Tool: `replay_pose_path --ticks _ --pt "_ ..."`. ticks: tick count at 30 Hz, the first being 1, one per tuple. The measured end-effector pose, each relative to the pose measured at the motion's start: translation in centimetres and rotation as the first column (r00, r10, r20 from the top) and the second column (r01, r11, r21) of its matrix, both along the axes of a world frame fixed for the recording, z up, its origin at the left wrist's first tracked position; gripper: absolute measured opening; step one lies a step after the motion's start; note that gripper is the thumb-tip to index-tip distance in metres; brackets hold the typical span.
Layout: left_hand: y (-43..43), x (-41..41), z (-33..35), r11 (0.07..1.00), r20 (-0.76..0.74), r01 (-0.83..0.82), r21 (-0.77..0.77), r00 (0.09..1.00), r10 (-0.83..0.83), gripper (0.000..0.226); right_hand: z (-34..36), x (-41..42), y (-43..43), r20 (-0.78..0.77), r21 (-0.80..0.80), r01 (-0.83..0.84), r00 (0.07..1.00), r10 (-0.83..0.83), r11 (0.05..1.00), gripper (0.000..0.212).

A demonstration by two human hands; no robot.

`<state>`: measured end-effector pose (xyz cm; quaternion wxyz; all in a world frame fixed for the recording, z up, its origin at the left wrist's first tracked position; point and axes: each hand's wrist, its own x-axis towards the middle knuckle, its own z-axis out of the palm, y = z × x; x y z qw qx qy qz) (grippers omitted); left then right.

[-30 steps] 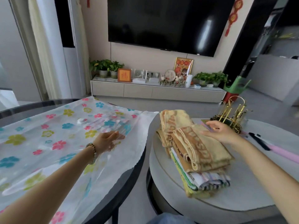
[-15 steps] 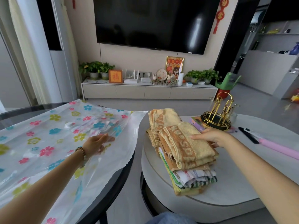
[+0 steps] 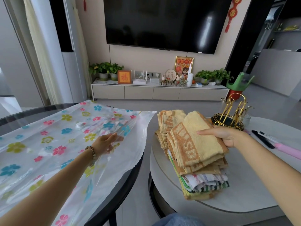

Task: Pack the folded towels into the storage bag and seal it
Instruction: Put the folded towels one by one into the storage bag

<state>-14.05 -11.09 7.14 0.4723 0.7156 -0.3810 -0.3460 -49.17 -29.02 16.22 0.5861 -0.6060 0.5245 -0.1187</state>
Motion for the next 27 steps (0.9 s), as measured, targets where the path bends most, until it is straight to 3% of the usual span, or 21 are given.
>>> replay_pose_path --ticks 2,9,12,15,20,22,27 --pt "0.4 0.4 0.2 1.000 -0.006 0.005 -0.002 1.000 -0.005 0.038 0.7 0.7 0.5 0.096 -0.005 -0.021 0.995 0.021 1.000 0.062" --pt "3.1 3.2 3.8 0.997 -0.012 -0.013 -0.070 1.000 0.012 0.039 1.5 5.5 3.8 0.314 0.042 -0.191 0.934 0.169 0.981 0.085" --pt "4.6 4.8 5.5 0.992 -0.036 -0.027 -0.126 0.999 0.022 0.038 0.7 8.7 5.3 0.384 0.102 -0.282 0.896 0.223 0.954 0.072" --pt "6.0 6.0 6.8 0.986 -0.042 -0.023 -0.167 0.999 0.016 0.037 -0.9 12.5 7.1 0.397 0.170 -0.337 0.884 0.248 0.926 0.036" --pt "7.5 7.5 8.3 0.968 -0.056 -0.030 -0.248 0.998 0.017 0.037 -4.6 19.7 10.1 0.408 0.264 -0.409 0.868 0.283 0.874 0.021" --pt "7.9 8.2 8.9 0.958 -0.092 -0.043 -0.285 0.996 0.017 0.037 -6.0 22.5 10.7 0.438 0.261 -0.385 0.864 0.247 0.885 0.022" --pt "8.6 9.2 9.8 0.938 -0.170 -0.058 -0.342 0.985 -0.001 0.037 -10.7 28.1 10.6 0.555 0.317 -0.112 0.827 -0.089 0.942 0.040"
